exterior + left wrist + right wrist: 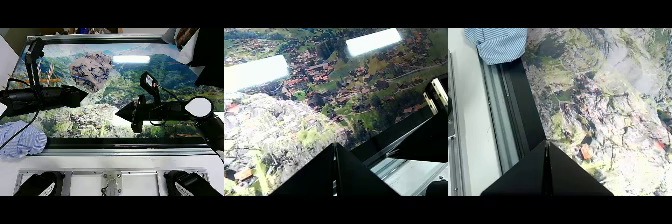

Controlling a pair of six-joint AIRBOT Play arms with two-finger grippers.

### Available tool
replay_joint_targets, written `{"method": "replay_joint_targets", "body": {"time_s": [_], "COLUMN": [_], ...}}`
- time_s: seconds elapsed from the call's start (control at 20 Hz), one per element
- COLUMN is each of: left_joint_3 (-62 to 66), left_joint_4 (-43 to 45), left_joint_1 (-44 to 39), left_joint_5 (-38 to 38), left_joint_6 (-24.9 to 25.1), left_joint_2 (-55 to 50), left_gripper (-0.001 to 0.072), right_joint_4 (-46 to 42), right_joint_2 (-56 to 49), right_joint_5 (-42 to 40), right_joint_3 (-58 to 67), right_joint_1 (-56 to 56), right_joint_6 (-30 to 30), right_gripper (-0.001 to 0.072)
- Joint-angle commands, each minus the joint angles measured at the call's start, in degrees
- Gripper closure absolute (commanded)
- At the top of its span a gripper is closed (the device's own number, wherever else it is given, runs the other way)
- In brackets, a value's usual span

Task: Fold the clothes and pants, and hang the long-sleeved shirts on hangers.

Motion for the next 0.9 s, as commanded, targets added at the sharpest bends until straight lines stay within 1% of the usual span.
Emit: {"method": "replay_joint_targets", "body": {"time_s": [0.0, 0.2, 0.35, 0.4, 0.45, 0.5, 0.65, 0.7, 0.75, 0.85], "left_joint_3": [0.0, 0.0, 0.0, 0.1, 0.5, 1.1, 0.2, -1.6, -4.4, -11.7], "left_joint_4": [0.0, 0.0, 0.2, 2.1, 6.1, 12.0, 30.8, 35.2, 38.5, 40.7], "left_joint_1": [0.0, 0.0, 0.0, 0.2, 1.0, 2.5, 9.9, 13.6, 18.1, 28.1], "left_joint_5": [0.0, 0.2, 2.3, 2.8, 2.1, -0.2, -10.2, -12.5, -13.7, -12.2], "left_joint_6": [0.0, 0.0, 0.1, 0.2, 0.5, 0.2, -1.3, -2.0, -2.2, -2.2], "left_joint_2": [0.0, 0.0, 0.0, 0.1, 0.2, 0.2, 0.2, 0.2, 0.3, 0.2], "left_gripper": [0.0691, 0.0691, 0.0691, 0.0644, 0.0244, -0.001, -0.0007, -0.0006, -0.0007, -0.0007], "right_joint_4": [0.0, 0.0, 0.0, 0.0, 0.0, 0.0, 0.0, 0.0, 0.0, 0.0], "right_joint_2": [0.0, 0.0, 0.0, 0.0, 0.0, 0.0, 0.0, 0.0, 0.0, 0.0], "right_joint_5": [0.0, 0.0, 0.0, 0.0, 0.0, 0.0, 0.0, 0.0, 0.0, 0.0], "right_joint_3": [0.0, 0.0, 0.0, 0.0, 0.0, 0.0, 0.0, 0.0, 0.0, 0.0], "right_joint_1": [0.0, 0.0, 0.0, 0.0, 0.0, 0.0, 0.0, 0.0, 0.0, 0.0], "right_joint_6": [0.0, 0.0, 0.0, 0.0, 0.0, 0.0, 0.0, 0.0, 0.0, 0.0], "right_gripper": [0.0689, 0.0689, 0.0689, 0.0689, 0.0688, 0.0689, 0.0689, 0.0689, 0.0689, 0.0689]}}
